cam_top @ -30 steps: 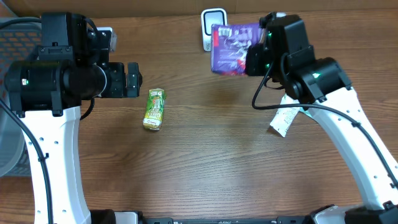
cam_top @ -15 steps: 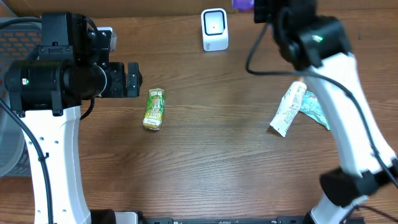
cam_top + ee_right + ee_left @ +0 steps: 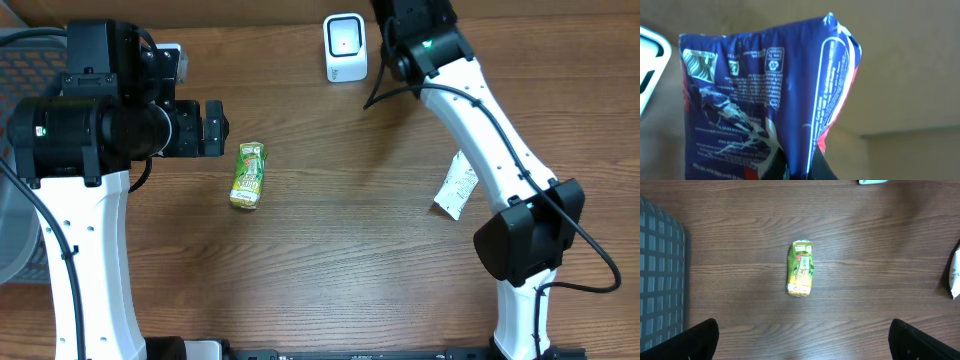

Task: Scan the item barcode
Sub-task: 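Hold the purple pack barcode in front of the white scanner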

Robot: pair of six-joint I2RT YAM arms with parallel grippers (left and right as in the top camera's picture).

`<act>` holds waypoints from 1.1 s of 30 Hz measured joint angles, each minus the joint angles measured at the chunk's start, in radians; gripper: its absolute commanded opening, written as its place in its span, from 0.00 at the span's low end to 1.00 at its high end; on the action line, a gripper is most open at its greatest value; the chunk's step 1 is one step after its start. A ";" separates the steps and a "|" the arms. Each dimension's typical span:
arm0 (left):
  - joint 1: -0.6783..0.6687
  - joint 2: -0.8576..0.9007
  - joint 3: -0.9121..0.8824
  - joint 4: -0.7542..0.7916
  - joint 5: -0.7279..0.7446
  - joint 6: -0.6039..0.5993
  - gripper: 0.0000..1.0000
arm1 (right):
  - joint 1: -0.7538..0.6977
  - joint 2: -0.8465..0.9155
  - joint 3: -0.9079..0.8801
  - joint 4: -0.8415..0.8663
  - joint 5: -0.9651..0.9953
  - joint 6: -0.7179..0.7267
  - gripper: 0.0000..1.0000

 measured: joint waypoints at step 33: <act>0.000 0.000 0.000 0.000 0.000 0.000 1.00 | 0.105 0.352 -0.004 0.653 0.281 -0.765 0.04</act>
